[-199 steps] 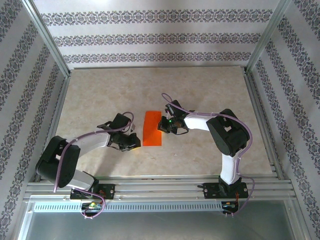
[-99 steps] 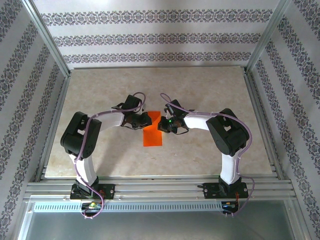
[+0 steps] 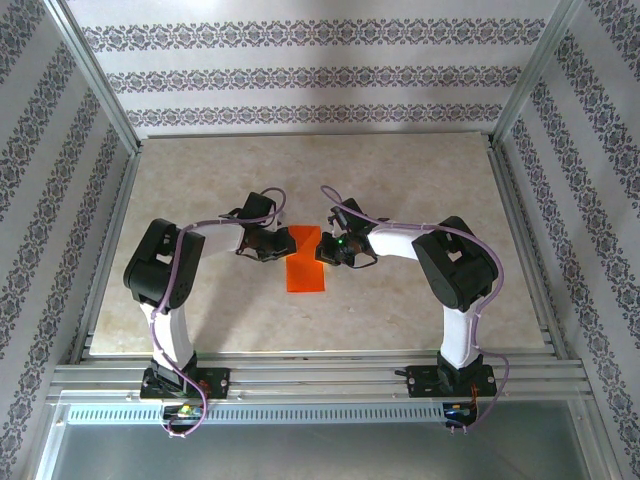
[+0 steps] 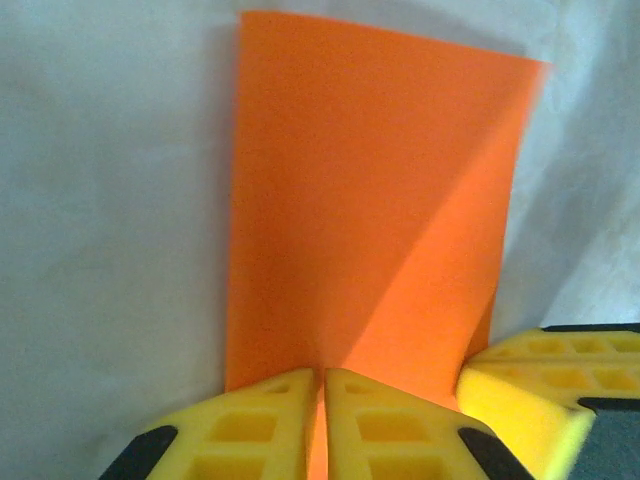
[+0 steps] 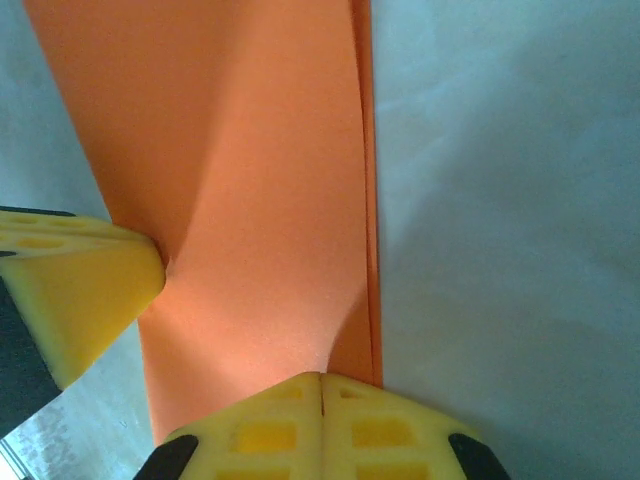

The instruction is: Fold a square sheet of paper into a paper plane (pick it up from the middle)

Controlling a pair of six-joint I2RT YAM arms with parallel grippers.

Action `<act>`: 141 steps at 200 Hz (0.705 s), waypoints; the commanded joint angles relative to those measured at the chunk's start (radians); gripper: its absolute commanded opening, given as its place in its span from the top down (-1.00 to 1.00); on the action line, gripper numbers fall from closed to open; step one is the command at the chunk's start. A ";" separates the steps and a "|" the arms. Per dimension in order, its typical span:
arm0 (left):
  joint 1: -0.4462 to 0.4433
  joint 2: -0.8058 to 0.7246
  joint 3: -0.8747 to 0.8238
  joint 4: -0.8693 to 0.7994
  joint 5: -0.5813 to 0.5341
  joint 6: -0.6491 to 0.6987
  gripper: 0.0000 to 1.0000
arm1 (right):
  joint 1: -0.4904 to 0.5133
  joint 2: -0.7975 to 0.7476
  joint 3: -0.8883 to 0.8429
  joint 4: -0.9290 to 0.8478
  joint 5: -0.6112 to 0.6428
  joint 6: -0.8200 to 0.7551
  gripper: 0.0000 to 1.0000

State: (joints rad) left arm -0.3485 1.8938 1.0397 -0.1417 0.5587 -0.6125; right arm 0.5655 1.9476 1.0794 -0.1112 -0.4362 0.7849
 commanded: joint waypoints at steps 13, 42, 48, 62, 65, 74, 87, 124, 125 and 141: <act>0.051 0.015 -0.046 0.011 -0.019 0.031 0.73 | -0.013 0.111 -0.076 -0.223 0.157 -0.018 1.00; 0.109 -0.027 -0.073 -0.016 -0.030 0.047 0.69 | -0.014 0.117 -0.080 -0.229 0.166 -0.023 1.00; 0.116 -0.037 -0.070 -0.027 -0.034 0.052 0.69 | -0.013 0.117 -0.081 -0.232 0.168 -0.025 1.00; 0.121 -0.057 -0.053 -0.040 -0.026 0.057 0.69 | -0.013 0.116 -0.080 -0.235 0.171 -0.026 1.00; 0.121 -0.060 -0.047 -0.039 -0.018 0.057 0.69 | -0.013 0.114 -0.080 -0.235 0.171 -0.026 1.00; 0.115 -0.069 -0.034 -0.022 0.016 0.045 0.69 | -0.013 0.114 -0.081 -0.235 0.172 -0.027 1.00; 0.091 -0.077 -0.020 0.012 0.061 0.023 0.69 | -0.014 0.113 -0.080 -0.237 0.172 -0.027 1.00; 0.008 -0.065 0.000 0.068 0.072 0.000 0.70 | -0.012 0.119 -0.078 -0.235 0.172 -0.026 1.00; 0.007 -0.063 -0.001 0.069 0.072 -0.002 0.70 | -0.012 0.120 -0.078 -0.235 0.172 -0.026 1.00; 0.006 -0.029 0.019 0.061 0.059 -0.008 0.71 | -0.012 0.121 -0.080 -0.235 0.172 -0.026 1.00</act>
State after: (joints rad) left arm -0.3313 1.8431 1.0203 -0.1085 0.6109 -0.6025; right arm 0.5652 1.9495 1.0779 -0.1127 -0.4362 0.7780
